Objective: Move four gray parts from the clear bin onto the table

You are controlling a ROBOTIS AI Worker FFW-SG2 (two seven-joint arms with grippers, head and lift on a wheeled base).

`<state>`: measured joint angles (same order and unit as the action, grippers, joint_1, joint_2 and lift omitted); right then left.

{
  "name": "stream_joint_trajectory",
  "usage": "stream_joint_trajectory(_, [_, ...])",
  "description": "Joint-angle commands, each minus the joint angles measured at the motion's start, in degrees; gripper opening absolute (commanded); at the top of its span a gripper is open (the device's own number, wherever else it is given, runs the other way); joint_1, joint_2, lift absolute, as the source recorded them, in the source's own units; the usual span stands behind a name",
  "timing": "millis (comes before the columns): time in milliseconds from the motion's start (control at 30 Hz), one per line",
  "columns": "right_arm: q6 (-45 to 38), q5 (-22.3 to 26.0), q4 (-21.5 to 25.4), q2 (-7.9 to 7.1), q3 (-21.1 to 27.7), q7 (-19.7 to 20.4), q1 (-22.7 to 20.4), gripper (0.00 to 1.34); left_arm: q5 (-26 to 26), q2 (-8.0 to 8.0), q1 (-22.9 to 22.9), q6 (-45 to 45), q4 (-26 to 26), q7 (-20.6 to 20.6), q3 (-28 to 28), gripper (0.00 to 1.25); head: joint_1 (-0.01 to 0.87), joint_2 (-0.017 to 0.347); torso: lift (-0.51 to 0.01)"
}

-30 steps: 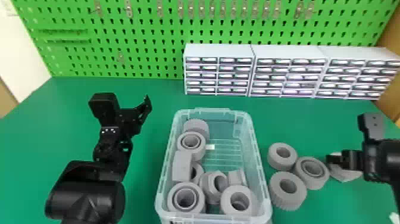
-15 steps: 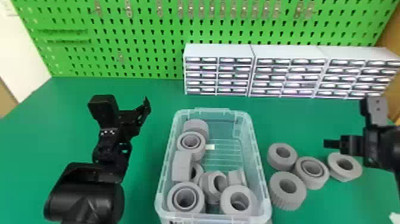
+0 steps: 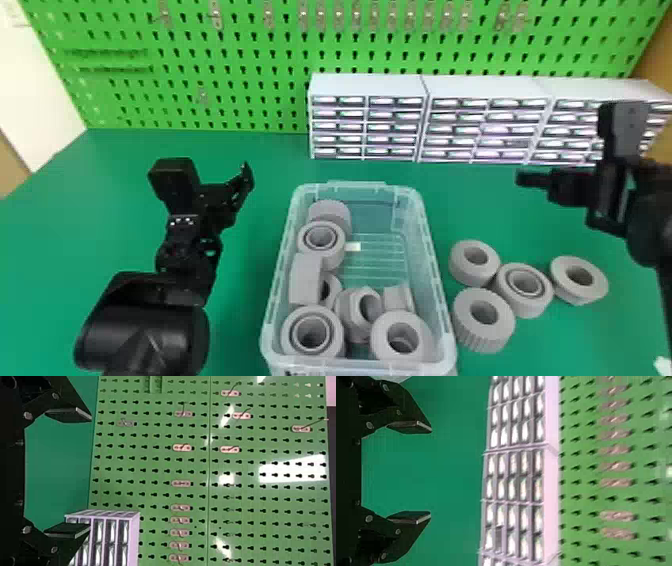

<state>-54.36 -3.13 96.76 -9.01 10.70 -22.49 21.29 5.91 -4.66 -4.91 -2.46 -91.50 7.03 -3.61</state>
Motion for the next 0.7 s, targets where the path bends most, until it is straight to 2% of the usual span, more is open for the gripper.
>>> stream_joint_trajectory(0, [4.61, 2.69, 1.50, 0.04, -1.12, 0.08, -0.03, 0.85, 0.06, 0.00, 0.08, 0.00, -0.43, 0.00, -0.17, 0.95, 0.693, 0.072, -0.052])
stream_joint_trajectory(333, [16.83, 6.11, 3.17, 0.57, -3.58, 0.08, -1.26, 0.85, -0.29, 0.00, -0.54, 0.53, -1.58, 0.00, -0.26, 0.95, 0.693, 0.072, -0.052])
stream_joint_trajectory(533, [26.06, 7.34, 3.17, 1.71, -4.19, 0.25, -3.45, 0.85, -0.73, 0.00, -1.15, 1.58, -1.66, -0.09, -0.78, 0.95, 0.693, 0.072, -0.052])
stream_joint_trajectory(667, [33.53, 8.66, 3.00, 2.42, -3.93, 2.28, -5.91, 0.85, -0.82, 0.00, -1.85, 1.93, -1.75, -0.09, -1.31, 0.95, 0.693, 0.072, -0.052])
